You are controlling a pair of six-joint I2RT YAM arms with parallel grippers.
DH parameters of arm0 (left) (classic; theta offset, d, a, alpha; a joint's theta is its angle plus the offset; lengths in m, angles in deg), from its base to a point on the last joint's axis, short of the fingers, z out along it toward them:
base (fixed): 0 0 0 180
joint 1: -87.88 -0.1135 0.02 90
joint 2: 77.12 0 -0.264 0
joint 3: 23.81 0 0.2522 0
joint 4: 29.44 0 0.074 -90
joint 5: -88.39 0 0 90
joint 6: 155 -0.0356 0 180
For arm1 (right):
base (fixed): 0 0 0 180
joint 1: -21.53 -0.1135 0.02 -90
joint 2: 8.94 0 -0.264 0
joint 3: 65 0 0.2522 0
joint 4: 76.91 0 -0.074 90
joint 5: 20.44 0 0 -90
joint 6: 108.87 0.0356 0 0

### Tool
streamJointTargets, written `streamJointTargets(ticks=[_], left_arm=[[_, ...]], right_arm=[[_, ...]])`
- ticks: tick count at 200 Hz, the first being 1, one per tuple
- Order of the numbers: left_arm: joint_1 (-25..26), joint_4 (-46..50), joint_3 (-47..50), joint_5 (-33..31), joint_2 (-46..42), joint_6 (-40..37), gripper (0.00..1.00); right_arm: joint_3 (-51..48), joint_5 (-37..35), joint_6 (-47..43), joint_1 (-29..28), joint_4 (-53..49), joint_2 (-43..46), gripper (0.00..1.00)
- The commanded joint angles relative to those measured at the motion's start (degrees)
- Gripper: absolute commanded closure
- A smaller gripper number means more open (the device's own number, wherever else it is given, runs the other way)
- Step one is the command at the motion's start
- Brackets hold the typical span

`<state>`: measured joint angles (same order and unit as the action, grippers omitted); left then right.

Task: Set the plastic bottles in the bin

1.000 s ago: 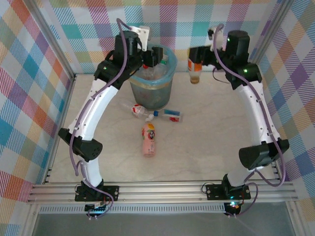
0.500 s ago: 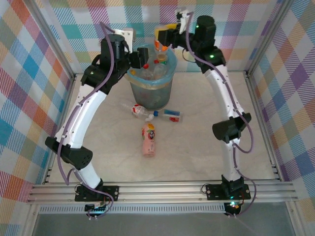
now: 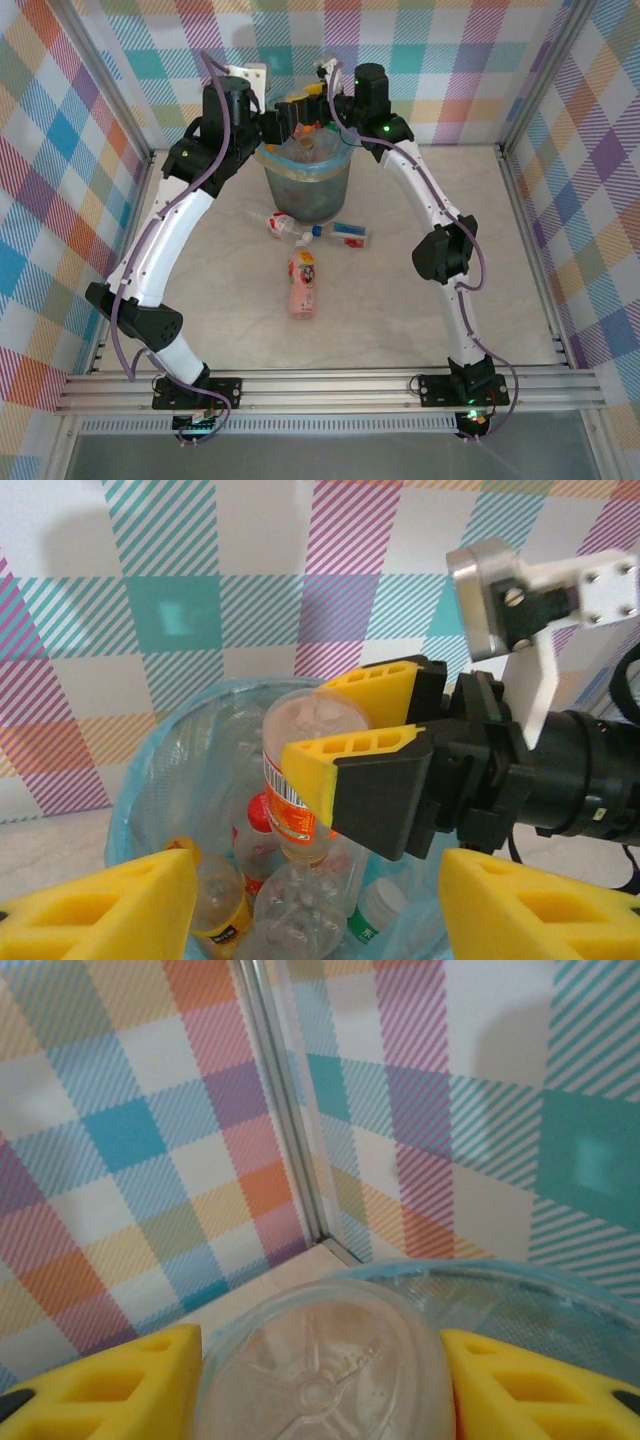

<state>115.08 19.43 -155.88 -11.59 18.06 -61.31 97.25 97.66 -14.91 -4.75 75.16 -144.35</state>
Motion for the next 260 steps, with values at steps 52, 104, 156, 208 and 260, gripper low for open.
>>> streamJointTargets(ticks=[52,104,156,208,260], left_arm=[[-0.7,-2.1,0.6,0.2,-1.0,1.3,0.35],[-0.7,-2.0,0.7,0.3,-1.4,1.8,0.34],[-0.7,-2.1,1.6,0.6,-1.8,2.3,0.34],[-0.7,-2.2,1.8,0.2,-2.4,2.0,0.34],[-0.8,-2.7,2.9,0.1,-2.7,2.3,0.34]], right_arm=[[-1.3,-12.0,-3.7,0.4,-5.4,-2.0,0.37],[-1.1,-14.0,1.0,0.4,-7.1,1.9,0.3],[-0.9,-15.6,0.8,0.4,-8.7,3.8,0.19],[2.3,-16.7,0.5,-1.0,-10.5,5.7,0.16],[2.2,-15.2,-1.9,-2.5,-8.4,6.2,0.28]])
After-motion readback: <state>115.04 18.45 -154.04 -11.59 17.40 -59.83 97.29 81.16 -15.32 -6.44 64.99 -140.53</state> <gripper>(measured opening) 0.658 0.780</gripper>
